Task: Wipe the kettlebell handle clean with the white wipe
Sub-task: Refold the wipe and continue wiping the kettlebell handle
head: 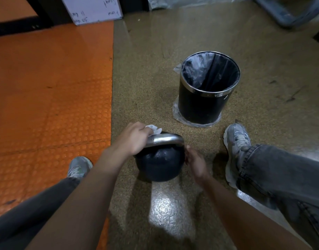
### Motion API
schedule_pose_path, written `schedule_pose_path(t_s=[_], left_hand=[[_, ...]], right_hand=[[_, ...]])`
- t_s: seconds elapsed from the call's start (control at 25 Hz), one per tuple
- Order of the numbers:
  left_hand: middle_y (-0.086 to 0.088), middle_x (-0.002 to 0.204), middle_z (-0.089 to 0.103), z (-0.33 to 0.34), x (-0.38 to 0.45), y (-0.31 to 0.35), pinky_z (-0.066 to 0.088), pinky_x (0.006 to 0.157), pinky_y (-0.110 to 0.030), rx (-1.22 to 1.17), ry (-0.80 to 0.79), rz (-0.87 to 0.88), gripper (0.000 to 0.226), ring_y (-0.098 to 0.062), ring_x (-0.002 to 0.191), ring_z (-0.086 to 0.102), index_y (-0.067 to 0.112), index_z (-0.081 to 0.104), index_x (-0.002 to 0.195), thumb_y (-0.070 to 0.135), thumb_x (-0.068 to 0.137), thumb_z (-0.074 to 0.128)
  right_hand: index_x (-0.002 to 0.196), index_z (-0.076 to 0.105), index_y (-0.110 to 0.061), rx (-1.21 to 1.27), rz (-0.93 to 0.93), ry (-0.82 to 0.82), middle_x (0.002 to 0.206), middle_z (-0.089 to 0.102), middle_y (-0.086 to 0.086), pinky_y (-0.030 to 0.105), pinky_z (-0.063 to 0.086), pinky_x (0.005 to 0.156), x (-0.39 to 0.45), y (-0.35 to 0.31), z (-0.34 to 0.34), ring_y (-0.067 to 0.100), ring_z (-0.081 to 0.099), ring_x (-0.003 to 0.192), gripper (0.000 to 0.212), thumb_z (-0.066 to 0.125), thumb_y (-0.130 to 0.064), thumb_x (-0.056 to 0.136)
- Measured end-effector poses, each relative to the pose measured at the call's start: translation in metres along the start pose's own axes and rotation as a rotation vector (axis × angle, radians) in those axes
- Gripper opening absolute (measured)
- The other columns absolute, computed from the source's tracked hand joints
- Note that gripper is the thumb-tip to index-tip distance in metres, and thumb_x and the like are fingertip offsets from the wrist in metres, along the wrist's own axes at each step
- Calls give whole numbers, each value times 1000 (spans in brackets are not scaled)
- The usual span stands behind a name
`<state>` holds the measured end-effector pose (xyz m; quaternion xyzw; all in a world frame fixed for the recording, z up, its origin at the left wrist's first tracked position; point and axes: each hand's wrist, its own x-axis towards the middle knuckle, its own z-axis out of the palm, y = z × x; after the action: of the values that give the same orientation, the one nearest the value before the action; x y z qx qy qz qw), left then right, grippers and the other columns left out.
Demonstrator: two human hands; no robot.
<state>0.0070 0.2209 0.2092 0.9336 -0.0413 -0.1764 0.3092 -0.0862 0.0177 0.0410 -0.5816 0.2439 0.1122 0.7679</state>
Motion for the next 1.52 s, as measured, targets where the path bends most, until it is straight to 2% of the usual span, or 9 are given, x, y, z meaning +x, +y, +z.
schedule_pose_path(t_s=[0.24,0.56,0.72,0.96,1.08,1.2,1.32,1.4,1.52], left_hand=[[-4,75,64,-1,3,-8,43,67,-36,-15,-24,-29,36,-24,79,60,11,62,62,40,77,49],[2,72,53,-1,4,-4,36,68,-36,-33,-12,-37,31,-11,68,49,15,56,61,35,85,53],[2,62,47,-2,6,-1,33,59,-38,-19,4,28,39,-20,64,49,16,47,51,34,85,53],[-1,80,65,6,6,7,41,68,-35,-14,-54,79,34,-16,79,58,10,62,62,31,88,52],[1,68,59,1,4,-2,33,61,-32,21,-33,93,38,-16,71,53,11,60,60,31,91,52],[-2,103,71,-1,1,-6,36,71,-32,25,-38,59,33,-18,90,57,19,68,69,33,91,49],[5,119,68,7,-7,9,36,83,-23,95,-43,208,34,-16,110,59,16,76,106,23,98,44],[-10,100,70,6,-7,2,32,71,-26,161,-37,216,37,-29,103,61,14,75,87,22,99,40],[0,91,66,5,-7,5,32,71,-30,139,-50,135,39,-26,99,60,21,71,72,22,98,42]], right_hand=[[125,74,-17,-57,-4,21,122,76,2,48,48,110,-3,3,3,20,66,123,43,46,-44,106],[126,73,-18,-6,-1,45,124,75,1,51,46,113,2,10,2,20,66,124,39,49,-42,106],[123,75,-19,17,14,8,122,76,1,47,47,111,3,4,0,18,68,121,39,47,-41,107],[123,74,-17,-13,-44,18,122,76,2,46,50,109,6,14,0,21,67,122,34,51,-35,106],[120,76,-17,-19,-32,1,120,77,2,45,49,108,9,12,0,21,68,121,34,53,-38,105],[127,73,-18,15,-58,44,128,73,-1,41,48,110,6,16,3,19,64,126,32,55,-32,105],[123,74,-17,34,-24,1,125,75,3,41,50,107,6,12,3,22,65,125,31,52,-32,106],[123,74,-16,13,-34,-4,124,75,4,45,49,109,6,11,0,22,66,124,34,53,-35,106],[129,71,-17,-3,-47,35,127,74,0,35,51,103,2,12,3,17,65,124,33,53,-32,106]])
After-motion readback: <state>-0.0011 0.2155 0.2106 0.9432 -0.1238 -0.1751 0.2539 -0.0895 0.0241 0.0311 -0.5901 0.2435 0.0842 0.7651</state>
